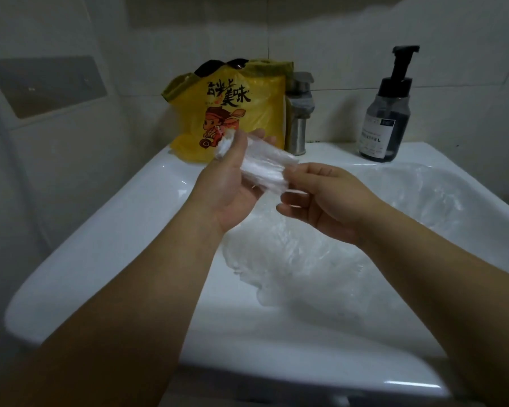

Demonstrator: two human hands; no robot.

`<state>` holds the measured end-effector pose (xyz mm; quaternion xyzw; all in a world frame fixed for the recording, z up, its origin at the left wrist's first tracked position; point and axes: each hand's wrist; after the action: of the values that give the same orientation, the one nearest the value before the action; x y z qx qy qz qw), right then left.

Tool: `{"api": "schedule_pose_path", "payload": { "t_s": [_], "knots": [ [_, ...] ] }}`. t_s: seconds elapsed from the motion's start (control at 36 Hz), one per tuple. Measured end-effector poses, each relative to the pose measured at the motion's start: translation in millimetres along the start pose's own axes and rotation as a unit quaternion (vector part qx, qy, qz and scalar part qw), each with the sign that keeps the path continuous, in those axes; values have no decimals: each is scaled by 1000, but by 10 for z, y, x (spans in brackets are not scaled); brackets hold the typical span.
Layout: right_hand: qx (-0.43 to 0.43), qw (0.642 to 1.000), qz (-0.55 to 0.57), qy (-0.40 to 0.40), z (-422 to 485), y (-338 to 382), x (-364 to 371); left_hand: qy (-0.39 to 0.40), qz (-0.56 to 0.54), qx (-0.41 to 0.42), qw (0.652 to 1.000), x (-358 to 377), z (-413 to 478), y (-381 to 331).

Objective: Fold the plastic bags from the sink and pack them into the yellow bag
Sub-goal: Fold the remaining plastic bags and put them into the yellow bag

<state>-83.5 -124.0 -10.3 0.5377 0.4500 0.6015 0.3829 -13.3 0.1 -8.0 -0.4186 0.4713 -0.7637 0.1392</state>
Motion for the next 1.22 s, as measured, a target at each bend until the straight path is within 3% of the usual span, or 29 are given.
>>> {"api": "schedule_pose_path", "payload": {
  "t_s": [0.19,0.42,0.67,0.75,1.03,1.22],
  "knots": [
    [-49,997,4,-61,22,37,-85,-26,48,-58,997,-55,8,0],
    [-90,983,-89,-136,11,89,-153,-65,239,28,968,-109,7,27],
    [-71,989,-85,-97,0,102,-115,-18,382,83,920,-68,-74,55],
    [-66,991,-70,-90,1,102,-117,-18,392,81,916,-54,-88,45],
    [-110,976,-167,-87,-31,138,-162,-12,418,96,903,-106,-98,-1],
    [-120,944,-295,-88,-15,83,-198,-26,546,102,831,-160,-108,-23]
  ]
}}
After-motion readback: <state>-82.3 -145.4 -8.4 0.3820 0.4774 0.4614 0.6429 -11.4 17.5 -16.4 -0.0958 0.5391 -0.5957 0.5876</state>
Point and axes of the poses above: each hand's wrist, its own z-axis towards the middle knuckle, its own x-axis out of the palm, y = z × x, and after that the axes turned 14 degrees about y, right-handed
